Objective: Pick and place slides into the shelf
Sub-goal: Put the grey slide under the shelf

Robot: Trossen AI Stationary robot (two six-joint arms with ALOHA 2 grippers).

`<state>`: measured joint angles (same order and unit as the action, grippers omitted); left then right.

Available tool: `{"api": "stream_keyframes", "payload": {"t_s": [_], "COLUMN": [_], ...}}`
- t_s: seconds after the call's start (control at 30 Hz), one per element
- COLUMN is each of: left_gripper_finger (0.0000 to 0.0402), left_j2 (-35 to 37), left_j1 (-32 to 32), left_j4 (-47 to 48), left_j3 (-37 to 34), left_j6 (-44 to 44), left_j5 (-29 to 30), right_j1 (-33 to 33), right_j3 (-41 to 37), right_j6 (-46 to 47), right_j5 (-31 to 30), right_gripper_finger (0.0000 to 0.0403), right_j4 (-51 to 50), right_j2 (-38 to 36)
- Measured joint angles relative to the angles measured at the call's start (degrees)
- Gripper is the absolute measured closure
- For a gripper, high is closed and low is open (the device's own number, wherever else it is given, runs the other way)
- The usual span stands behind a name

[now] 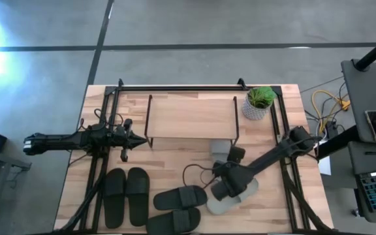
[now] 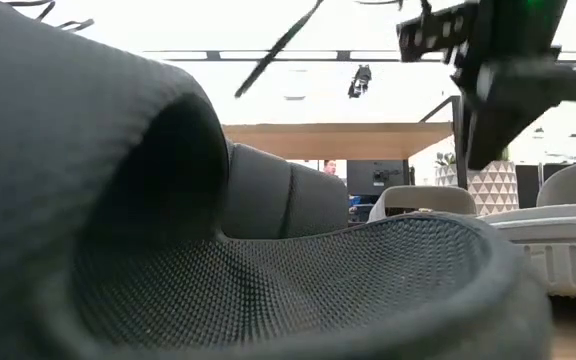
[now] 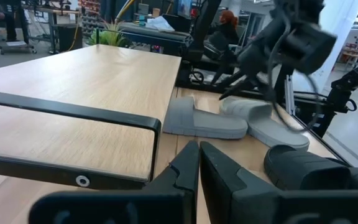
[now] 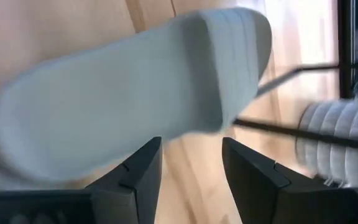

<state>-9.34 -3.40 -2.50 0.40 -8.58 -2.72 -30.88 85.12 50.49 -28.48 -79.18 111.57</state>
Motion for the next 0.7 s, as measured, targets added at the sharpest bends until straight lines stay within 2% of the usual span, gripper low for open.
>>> {"api": "stream_keyframes", "payload": {"t_s": [0.13,0.27,0.4,0.53,0.7], "left_gripper_finger": [0.0402,0.0402,0.0402,0.0402,0.0402], "left_j2": [0.01,0.0,0.09,0.06,0.02], "left_j1": [-0.02,-0.01,0.0,0.0,-0.01], "left_j4": [-0.01,0.0,-0.02,-0.03,-0.01], "left_j3": [0.0,0.0,0.0,0.0,0.0], "left_j6": [0.0,0.0,0.0,0.0,0.0], "left_j5": [-0.02,-0.02,-0.01,0.0,-0.02], "right_j1": [-3.83,-7.39,-10.41,-10.98,-10.81], "right_j3": [3.22,3.37,3.26,3.83,9.4], "right_j6": [13.65,33.85,48.63,52.64,48.41], "right_j5": [4.48,13.65,20.58,28.0,28.84], "right_gripper_finger": [0.0243,0.0243,0.0243,0.0243,0.0243], "right_j4": [-3.31,-0.81,3.07,4.63,3.97], "right_j2": [-2.71,-5.35,-5.5,-3.6,0.23]}}
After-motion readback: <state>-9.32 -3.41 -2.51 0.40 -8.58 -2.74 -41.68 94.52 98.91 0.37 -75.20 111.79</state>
